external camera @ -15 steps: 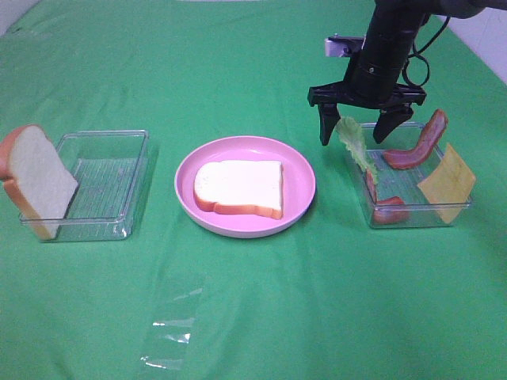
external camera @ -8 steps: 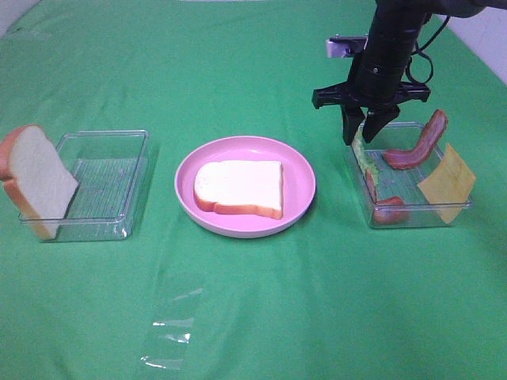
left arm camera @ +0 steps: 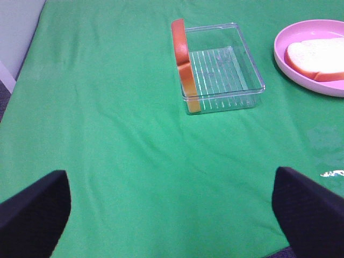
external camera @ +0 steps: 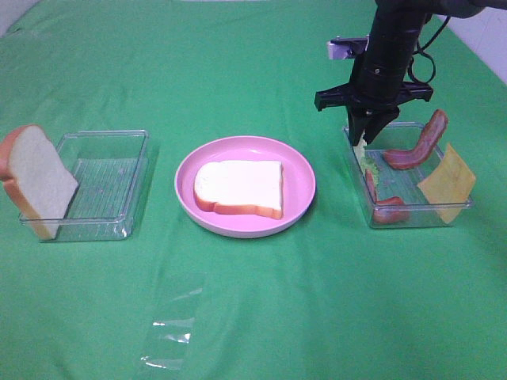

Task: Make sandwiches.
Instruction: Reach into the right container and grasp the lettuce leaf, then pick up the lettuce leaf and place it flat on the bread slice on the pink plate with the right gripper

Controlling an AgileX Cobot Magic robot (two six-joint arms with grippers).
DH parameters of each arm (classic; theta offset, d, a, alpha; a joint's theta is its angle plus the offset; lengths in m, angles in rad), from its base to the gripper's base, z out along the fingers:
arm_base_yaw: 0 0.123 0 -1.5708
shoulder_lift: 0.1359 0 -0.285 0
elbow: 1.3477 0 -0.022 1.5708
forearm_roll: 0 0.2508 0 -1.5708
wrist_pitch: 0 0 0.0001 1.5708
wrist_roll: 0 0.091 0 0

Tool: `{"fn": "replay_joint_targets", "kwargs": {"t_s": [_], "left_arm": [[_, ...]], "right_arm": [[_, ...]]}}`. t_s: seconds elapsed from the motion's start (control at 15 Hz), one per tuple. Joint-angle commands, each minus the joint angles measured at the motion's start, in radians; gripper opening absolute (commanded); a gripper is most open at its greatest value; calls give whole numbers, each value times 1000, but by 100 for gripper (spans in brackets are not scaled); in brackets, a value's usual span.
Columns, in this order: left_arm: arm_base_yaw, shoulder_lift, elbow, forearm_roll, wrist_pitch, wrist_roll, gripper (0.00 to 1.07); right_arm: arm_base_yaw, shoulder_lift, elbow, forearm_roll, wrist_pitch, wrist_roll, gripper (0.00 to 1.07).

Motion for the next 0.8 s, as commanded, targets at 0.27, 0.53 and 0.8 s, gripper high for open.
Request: {"fn": "replay_joint_targets", "kwargs": {"t_s": [0.27, 0.53, 0.8], "left_arm": [[-9, -18, 3, -5, -16, -5, 94], [-9, -18, 3, -6, -16, -5, 94], [-9, -18, 3, -6, -16, -5, 94]], "right_arm": [[0, -11, -4, -8, 31, -8, 0], [0, -142, -32, -8, 96, -8, 0], [0, -275, -28, 71, 91, -34, 0]]}}
